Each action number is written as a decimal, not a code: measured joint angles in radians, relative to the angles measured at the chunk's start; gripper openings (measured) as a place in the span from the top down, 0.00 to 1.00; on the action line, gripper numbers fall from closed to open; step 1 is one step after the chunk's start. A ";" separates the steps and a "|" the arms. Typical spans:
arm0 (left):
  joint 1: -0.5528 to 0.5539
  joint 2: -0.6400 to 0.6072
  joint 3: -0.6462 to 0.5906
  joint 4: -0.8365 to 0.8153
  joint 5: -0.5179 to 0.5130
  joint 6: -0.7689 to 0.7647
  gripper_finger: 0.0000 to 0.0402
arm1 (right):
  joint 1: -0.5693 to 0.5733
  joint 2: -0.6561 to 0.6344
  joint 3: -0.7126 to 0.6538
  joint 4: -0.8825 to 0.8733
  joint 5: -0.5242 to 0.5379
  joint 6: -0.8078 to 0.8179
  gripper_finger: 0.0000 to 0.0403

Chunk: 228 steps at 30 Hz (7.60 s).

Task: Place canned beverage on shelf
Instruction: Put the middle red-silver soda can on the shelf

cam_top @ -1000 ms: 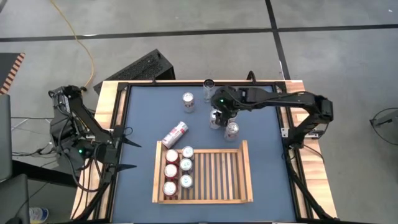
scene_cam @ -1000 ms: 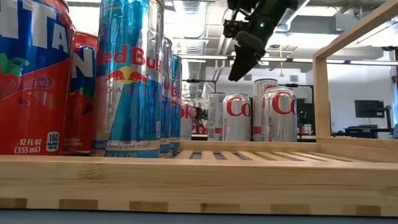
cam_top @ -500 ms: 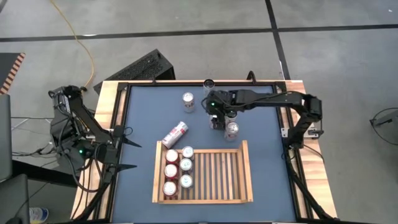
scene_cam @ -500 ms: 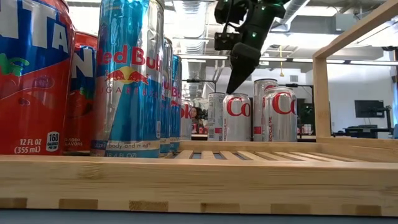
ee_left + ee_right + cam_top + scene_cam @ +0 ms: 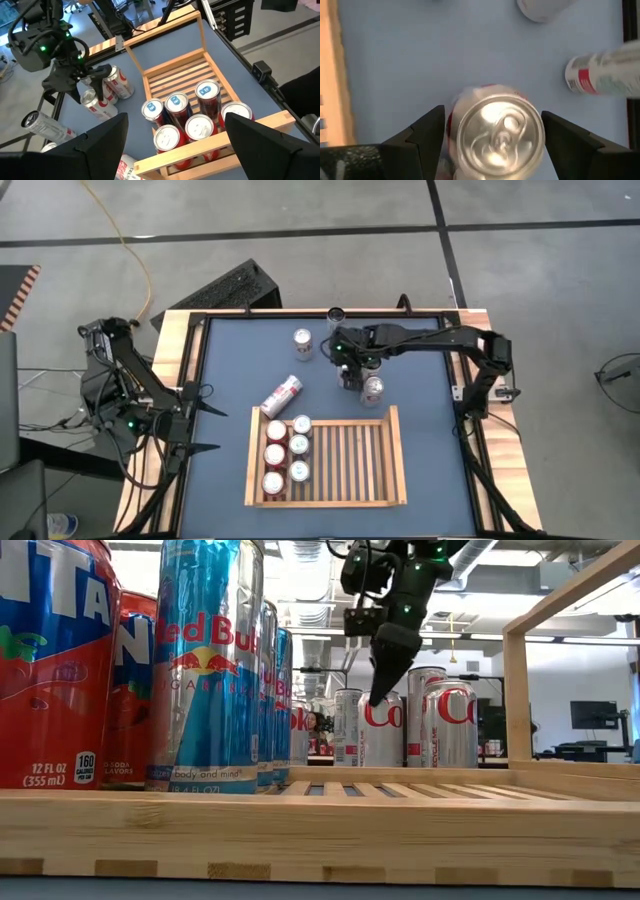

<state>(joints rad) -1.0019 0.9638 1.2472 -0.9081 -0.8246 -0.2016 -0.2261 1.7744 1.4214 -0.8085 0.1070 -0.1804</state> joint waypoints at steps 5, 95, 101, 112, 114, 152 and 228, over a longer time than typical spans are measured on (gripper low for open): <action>0.000 0.000 0.000 0.000 0.000 -0.008 0.20 | 0.005 0.025 0.002 0.007 0.009 -0.061 0.26; 0.000 0.000 -0.055 0.006 -0.002 -0.095 0.20 | 0.140 0.130 0.226 -0.102 0.060 -0.204 0.10; 0.000 0.000 -0.055 0.008 -0.002 -0.095 0.20 | 0.137 0.202 0.293 -0.180 0.095 -0.213 0.10; 0.000 0.000 -0.055 0.006 -0.002 -0.095 0.20 | 0.136 0.247 0.328 -0.232 0.088 -0.197 0.18; 0.000 0.000 -0.055 0.005 -0.002 -0.094 0.20 | 0.140 0.247 0.328 -0.231 0.087 -0.185 0.24; 0.000 0.000 -0.055 0.009 -0.002 -0.099 0.20 | 0.464 0.247 0.592 -0.519 0.097 0.684 0.44; 0.000 0.000 -0.055 0.008 -0.002 -0.100 0.20 | 0.460 0.357 0.569 -0.430 0.079 0.456 0.32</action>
<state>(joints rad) -1.0019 0.9638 1.1923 -0.9001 -0.8268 -0.3012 0.2337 2.1311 1.9902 -1.2385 0.1861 0.2754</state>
